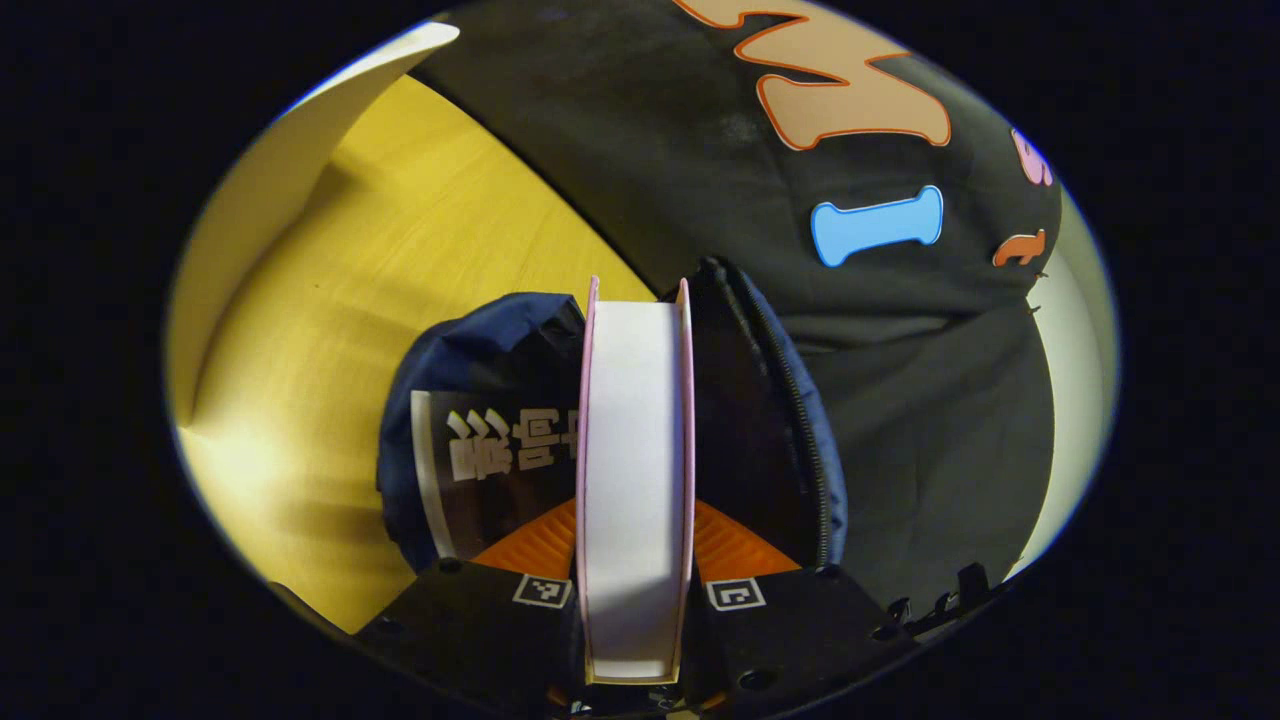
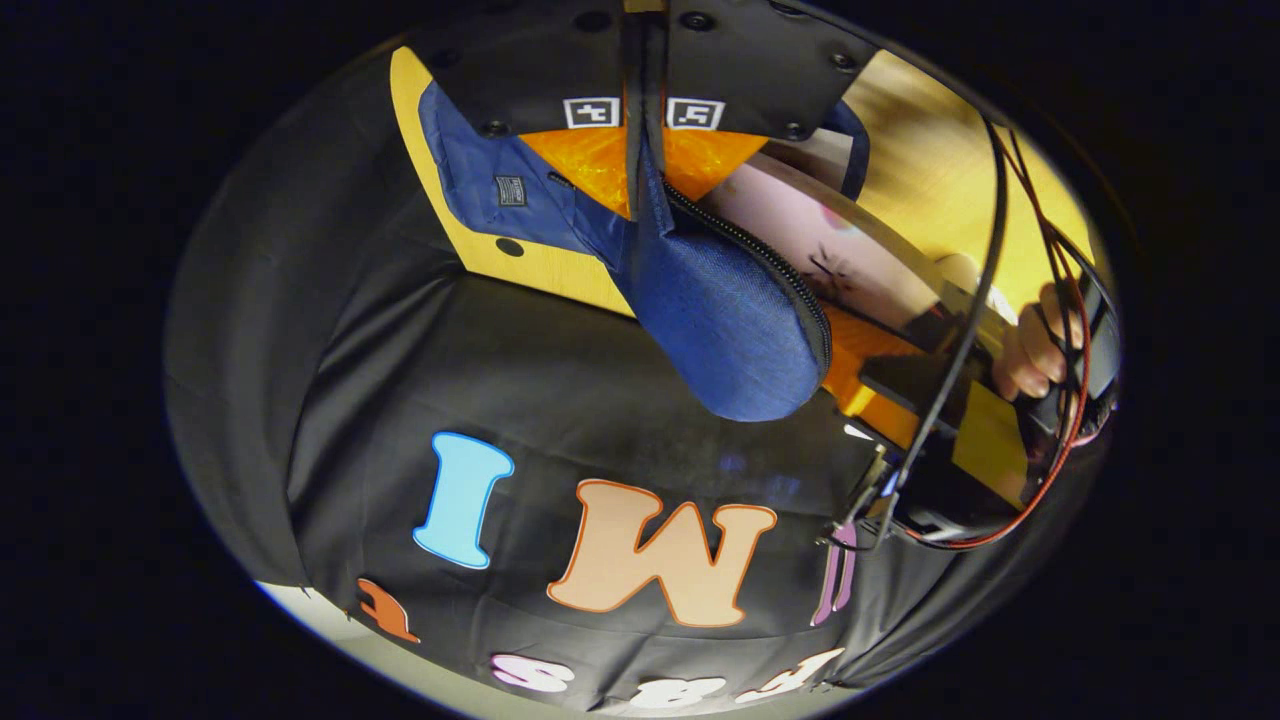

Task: Open the schoolbag, grab two books from the bookshelf and put them into the schoolbag.

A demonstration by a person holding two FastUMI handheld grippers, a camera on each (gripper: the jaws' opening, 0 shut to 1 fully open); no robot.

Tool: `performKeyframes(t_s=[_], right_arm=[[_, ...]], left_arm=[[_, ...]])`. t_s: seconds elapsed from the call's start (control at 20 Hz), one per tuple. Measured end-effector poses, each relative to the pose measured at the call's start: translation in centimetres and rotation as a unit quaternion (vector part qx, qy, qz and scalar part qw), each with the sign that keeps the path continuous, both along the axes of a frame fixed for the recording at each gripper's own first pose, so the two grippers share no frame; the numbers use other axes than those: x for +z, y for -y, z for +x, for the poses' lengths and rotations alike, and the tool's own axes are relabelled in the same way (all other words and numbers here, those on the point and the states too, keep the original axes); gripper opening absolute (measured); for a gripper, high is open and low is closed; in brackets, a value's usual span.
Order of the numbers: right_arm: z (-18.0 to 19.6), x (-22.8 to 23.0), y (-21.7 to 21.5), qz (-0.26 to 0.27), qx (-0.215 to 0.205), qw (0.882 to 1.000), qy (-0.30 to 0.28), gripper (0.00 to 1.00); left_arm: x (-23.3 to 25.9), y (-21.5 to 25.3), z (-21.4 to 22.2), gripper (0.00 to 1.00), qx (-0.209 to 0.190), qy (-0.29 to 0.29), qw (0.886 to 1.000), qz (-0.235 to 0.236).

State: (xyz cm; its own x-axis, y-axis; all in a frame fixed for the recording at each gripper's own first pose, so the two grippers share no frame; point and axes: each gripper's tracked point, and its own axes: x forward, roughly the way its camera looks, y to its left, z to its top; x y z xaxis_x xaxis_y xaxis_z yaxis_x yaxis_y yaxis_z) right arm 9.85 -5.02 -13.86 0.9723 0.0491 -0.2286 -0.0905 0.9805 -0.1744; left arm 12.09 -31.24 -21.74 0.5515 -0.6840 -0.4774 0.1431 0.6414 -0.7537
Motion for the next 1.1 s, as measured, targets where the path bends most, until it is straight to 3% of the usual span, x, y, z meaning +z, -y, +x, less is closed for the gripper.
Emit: performKeyframes(t_s=[0.5, 0.8, 0.9, 1.0, 1.1], right_arm=[[0.8, 0.0, -1.0, -0.011, 0.013, 1.000, 0.025, 0.06], [0.4, 0.0, -0.7, 0.000, 0.009, 1.000, 0.026, 0.03], [0.4, -0.5, -0.9, 0.008, 0.014, 1.000, 0.017, 0.00], [0.2, -0.8, -1.3, 0.005, 0.022, 1.000, 0.013, 0.05], [0.0, -0.8, -1.2, 0.012, 0.025, 1.000, 0.008, 0.06]], left_arm=[[-4.5, 1.3, -0.5, 0.34, 0.000, -0.019, 0.997, -0.075], [-6.7, 4.0, 0.0, 0.35, -0.011, -0.038, 0.995, -0.087], [-6.9, 3.7, 0.1, 0.36, -0.004, -0.043, 0.996, -0.080], [-7.0, 3.2, -0.1, 0.51, 0.002, -0.045, 0.998, -0.052], [-6.8, 1.7, -0.6, 0.53, 0.002, -0.042, 0.999, -0.020]])
